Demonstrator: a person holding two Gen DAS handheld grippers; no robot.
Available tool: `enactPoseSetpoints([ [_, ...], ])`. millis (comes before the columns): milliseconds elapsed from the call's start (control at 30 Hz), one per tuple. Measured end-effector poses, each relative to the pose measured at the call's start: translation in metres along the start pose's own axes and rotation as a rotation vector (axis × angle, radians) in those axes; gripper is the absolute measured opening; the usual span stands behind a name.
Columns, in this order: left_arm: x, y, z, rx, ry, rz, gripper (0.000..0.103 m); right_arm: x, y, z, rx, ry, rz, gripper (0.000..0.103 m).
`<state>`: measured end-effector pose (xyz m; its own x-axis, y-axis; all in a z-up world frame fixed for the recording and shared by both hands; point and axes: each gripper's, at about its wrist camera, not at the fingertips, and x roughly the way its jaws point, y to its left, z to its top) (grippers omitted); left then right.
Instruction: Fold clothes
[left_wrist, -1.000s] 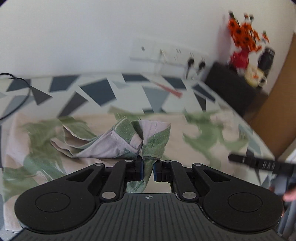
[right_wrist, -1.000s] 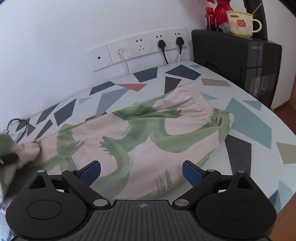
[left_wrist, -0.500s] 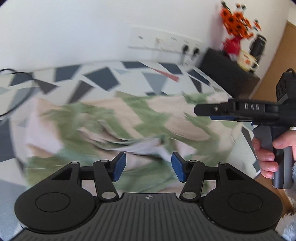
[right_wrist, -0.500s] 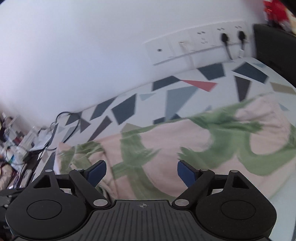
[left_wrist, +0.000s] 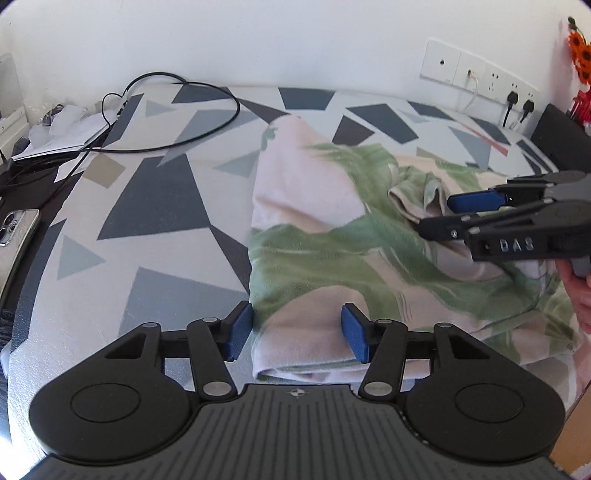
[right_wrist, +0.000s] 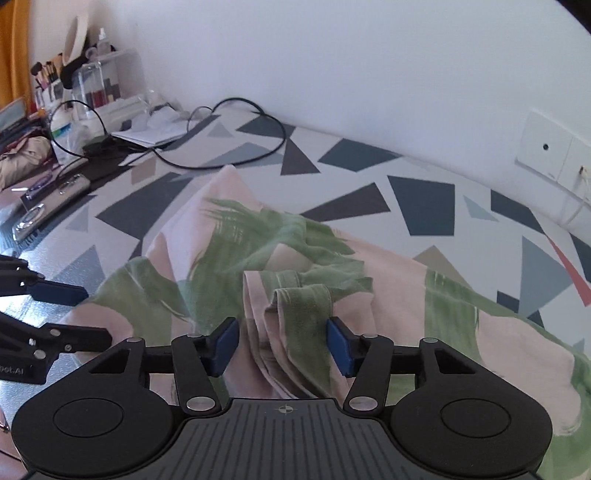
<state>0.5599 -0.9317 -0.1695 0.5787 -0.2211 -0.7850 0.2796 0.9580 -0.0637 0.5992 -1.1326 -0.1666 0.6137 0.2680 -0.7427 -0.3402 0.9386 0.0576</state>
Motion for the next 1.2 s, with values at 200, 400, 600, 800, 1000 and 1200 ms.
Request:
enactPoseSetpoints([
  [200,0.005,0.003,-0.002,0.006,0.016,-0.005,0.054,0.006,0.003,-0.004,-0.025,0.027,-0.037,0.046],
  [400,0.006,0.002,0.0,0.013,0.027,-0.001,0.054,0.011,0.017,-0.006,-0.116,0.026,-0.081,0.042],
  [600,0.007,0.003,0.001,0.011,0.035,-0.002,0.055,-0.016,-0.021,0.005,0.098,-0.074,-0.081,0.013],
  [800,0.007,0.002,0.002,0.004,0.04,0.005,0.055,-0.028,-0.136,-0.011,0.667,-0.093,-0.075,0.011],
  [1000,0.008,0.001,0.003,-0.003,0.043,0.011,0.055,-0.036,-0.179,-0.042,0.854,-0.114,-0.025,0.032],
  [1200,0.008,0.001,0.004,-0.003,0.047,0.009,0.056,-0.055,-0.162,-0.059,0.752,0.01,0.097,0.038],
])
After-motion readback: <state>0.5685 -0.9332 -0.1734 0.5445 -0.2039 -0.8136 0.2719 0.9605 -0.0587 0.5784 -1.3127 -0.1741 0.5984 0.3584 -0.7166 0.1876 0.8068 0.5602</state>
